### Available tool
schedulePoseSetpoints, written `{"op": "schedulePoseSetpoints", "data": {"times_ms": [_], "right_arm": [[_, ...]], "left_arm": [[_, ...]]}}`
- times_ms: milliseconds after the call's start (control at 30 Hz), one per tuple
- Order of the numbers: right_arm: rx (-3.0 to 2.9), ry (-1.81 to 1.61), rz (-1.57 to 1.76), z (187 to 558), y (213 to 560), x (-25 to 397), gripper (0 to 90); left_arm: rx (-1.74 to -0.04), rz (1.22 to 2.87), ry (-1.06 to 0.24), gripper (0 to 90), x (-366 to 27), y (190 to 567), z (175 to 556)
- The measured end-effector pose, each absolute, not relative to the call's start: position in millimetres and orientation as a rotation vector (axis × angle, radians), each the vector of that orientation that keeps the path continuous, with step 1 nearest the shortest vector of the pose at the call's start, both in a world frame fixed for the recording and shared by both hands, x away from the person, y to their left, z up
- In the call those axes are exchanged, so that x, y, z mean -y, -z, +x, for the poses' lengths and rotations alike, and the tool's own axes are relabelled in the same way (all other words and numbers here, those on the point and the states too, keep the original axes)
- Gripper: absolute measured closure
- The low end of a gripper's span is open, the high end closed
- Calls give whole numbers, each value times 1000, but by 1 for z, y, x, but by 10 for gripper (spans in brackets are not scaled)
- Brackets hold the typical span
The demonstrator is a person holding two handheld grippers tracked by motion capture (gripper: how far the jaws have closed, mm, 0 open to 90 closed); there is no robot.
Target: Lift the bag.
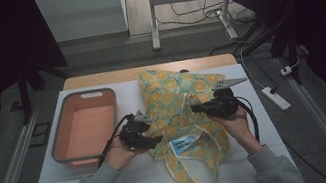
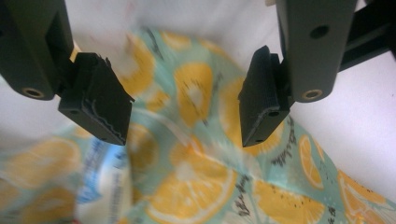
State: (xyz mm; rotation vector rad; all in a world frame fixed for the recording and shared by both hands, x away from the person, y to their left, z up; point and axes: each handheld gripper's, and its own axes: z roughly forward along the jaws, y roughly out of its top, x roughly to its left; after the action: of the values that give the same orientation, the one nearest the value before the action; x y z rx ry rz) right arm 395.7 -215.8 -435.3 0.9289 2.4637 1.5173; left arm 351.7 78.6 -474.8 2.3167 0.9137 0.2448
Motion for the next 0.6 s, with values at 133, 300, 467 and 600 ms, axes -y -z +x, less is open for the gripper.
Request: {"op": "schedulePoseSetpoints", "data": {"times_ms": [133, 300, 467, 600], "right_arm": [[-2472, -1515, 923, 395, 437, 216, 882], [-2478, -1503, 935, 396, 439, 218, 882], [-2493, -1483, 941, 397, 443, 218, 879], [-2497, -1469, 965, 400, 450, 220, 871]], "left_arm": [[-963, 2356, -291, 363, -70, 482, 364], [-1004, 2367, -252, 547, -69, 489, 374], [-967, 2411, -178, 875, -69, 490, 371], [-893, 2370, -92, 887, -80, 477, 358]]}}
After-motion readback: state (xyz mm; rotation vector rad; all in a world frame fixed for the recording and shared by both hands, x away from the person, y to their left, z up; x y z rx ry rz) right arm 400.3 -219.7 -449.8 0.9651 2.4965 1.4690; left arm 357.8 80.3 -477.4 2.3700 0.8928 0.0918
